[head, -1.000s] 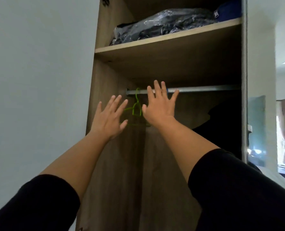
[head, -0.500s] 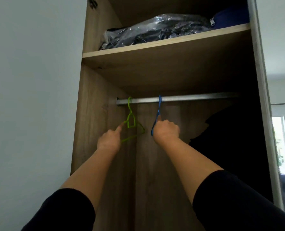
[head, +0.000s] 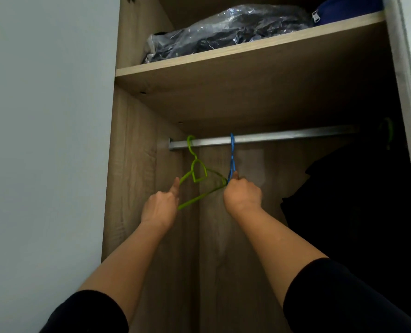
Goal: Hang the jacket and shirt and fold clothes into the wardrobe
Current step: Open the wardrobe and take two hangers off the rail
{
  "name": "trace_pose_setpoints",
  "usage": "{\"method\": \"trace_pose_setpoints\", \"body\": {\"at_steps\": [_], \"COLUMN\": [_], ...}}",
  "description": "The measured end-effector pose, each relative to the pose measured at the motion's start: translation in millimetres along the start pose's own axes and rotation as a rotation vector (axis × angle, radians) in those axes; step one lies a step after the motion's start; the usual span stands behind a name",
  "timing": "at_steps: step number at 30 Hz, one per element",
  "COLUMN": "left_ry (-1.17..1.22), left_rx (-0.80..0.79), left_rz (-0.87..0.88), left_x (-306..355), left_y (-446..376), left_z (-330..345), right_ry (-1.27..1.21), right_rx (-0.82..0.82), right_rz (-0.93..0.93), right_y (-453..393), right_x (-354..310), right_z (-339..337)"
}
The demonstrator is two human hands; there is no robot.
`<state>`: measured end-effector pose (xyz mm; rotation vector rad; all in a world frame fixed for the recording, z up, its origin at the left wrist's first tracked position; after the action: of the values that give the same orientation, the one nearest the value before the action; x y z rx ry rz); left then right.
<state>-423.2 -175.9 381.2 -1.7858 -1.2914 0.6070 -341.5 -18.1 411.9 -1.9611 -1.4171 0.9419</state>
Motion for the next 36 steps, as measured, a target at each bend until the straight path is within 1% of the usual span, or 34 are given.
{"method": "trace_pose_setpoints", "body": {"at_steps": [4, 10, 14, 18, 21, 24, 26, 31, 36], "left_ry": [0.069, 0.108, 0.070, 0.065, 0.005, -0.040, -0.079, -0.179, -0.230], "left_rx": [0.048, 0.112, 0.169, 0.193, 0.211, 0.226, 0.229, 0.254, 0.308], "left_rz": [-0.023, -0.033, 0.016, -0.004, 0.021, 0.032, 0.026, 0.029, -0.023], "left_x": [-7.1, -9.0, -11.5, -17.6, -20.3, -22.9, -26.5, -29.5, -23.9], "left_y": [-3.6, -7.1, -4.9, 2.3, 8.5, 17.1, 26.3, 58.5, 109.1], "left_z": [-0.4, -20.7, -32.3, -43.9, -57.0, -74.2, -87.2, -141.9, -209.7], "right_ry": [0.018, 0.021, 0.013, 0.012, 0.036, 0.140, 0.153, 0.082, -0.114], "right_rx": [0.013, 0.017, 0.010, -0.016, -0.029, 0.076, 0.122, 0.148, 0.139], "right_rz": [0.007, 0.024, 0.036, 0.021, 0.003, -0.112, -0.189, -0.332, -0.476], "right_y": [-1.9, -3.7, -4.8, -3.6, -1.2, 4.7, 12.2, 35.1, 64.9], "right_x": [0.4, -1.4, -1.9, -4.6, -12.2, -22.6, -29.4, -44.2, -57.8], "right_z": [2.7, 7.9, 11.2, 6.7, -2.6, -15.9, -24.6, -46.2, -75.1]}}
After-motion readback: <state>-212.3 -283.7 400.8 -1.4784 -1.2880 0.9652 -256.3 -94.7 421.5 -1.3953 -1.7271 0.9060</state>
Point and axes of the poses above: each hand's wrist, its own y-axis away from the middle knuckle, its own z-axis out of the palm, x = y × z, the point moved 2 cm from there along -y, towards the middle knuckle, and after that the axes turned 7 degrees about x, right-handed, at the moved point
